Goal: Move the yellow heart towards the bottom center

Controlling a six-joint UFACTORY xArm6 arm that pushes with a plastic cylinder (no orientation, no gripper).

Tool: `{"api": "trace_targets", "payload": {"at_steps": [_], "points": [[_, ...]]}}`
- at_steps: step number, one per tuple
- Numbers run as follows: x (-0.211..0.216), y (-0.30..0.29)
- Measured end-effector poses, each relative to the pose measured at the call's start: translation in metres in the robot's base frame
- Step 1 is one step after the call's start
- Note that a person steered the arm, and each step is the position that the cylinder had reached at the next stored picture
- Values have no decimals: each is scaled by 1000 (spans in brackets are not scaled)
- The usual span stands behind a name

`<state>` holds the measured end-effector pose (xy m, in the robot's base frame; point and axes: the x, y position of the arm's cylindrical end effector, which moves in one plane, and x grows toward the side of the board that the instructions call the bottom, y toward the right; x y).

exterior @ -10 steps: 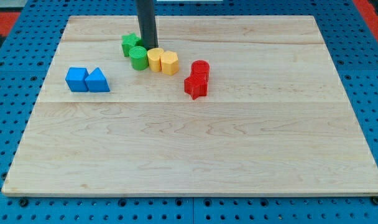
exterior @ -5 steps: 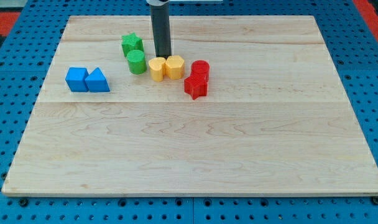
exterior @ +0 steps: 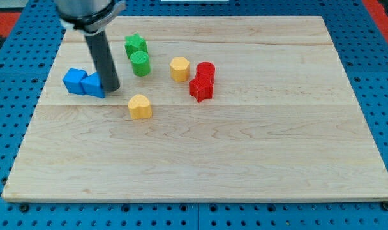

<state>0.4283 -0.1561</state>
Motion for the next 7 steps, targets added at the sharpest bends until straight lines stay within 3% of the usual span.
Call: {"api": "trace_targets", "payload": {"at_steps": [1, 3, 4, 7], "points": [[69, 59], [18, -19], [1, 2], [56, 138]]}}
